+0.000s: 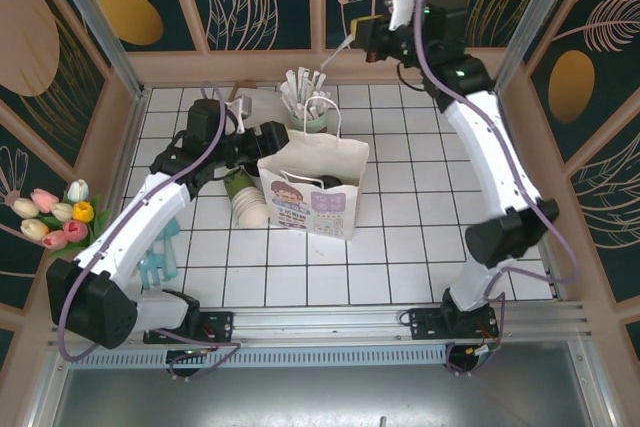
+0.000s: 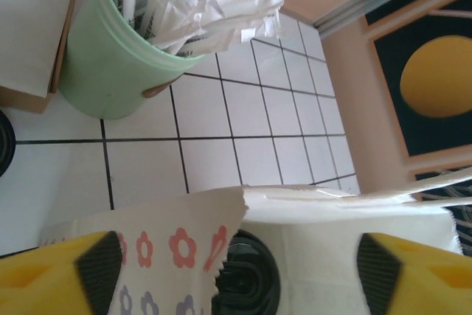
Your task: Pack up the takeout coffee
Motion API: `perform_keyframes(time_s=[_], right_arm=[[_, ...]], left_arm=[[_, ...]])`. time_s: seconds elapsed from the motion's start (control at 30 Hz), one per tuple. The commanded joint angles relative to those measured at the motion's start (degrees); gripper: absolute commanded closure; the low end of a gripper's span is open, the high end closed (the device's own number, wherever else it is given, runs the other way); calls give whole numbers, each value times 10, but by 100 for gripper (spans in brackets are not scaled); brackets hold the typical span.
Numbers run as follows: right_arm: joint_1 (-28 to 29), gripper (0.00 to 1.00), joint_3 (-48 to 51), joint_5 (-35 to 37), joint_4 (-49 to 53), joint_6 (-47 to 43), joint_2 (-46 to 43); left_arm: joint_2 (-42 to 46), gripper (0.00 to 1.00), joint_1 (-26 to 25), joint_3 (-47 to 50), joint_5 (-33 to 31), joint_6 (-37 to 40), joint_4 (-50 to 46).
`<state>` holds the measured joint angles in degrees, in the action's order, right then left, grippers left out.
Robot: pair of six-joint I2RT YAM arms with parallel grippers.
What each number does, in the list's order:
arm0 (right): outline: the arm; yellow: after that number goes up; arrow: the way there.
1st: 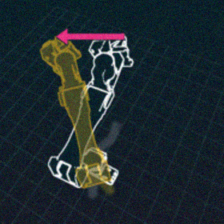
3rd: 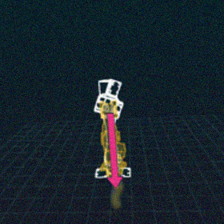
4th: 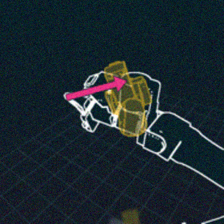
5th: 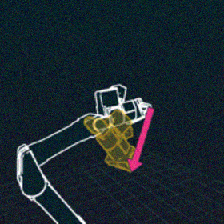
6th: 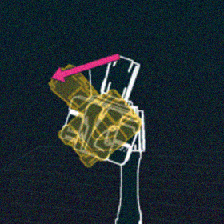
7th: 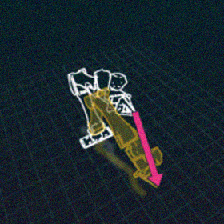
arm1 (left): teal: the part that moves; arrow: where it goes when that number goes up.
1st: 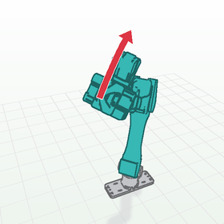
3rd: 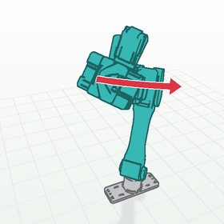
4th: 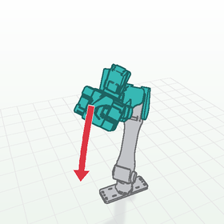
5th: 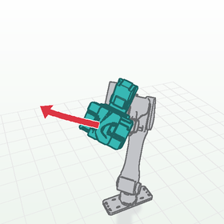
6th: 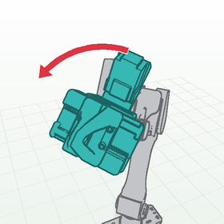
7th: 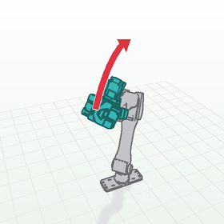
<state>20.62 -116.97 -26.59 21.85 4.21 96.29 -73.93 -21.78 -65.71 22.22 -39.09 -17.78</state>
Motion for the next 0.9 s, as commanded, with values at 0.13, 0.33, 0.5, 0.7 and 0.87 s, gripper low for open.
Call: perform_keyframes(time_s=[0.13,0.33,0.5,0.7,0.87], right_arm=[[12,100,60,82,70,-94,-152],[13,100,50,52,134,-94,-251],[12,100,50,-55,156,-84,-295],[13,100,52,-206,169,-72,-293],[45,100,148,-261,109,-53,-280]], left_arm=[[55,2,14,-14,-104,55,68],[81,1,13,-6,-288,19,81],[52,2,14,-11,-372,-14,44],[16,1,15,-12,-384,-41,-6],[3,1,15,-5,-414,-54,-42]])
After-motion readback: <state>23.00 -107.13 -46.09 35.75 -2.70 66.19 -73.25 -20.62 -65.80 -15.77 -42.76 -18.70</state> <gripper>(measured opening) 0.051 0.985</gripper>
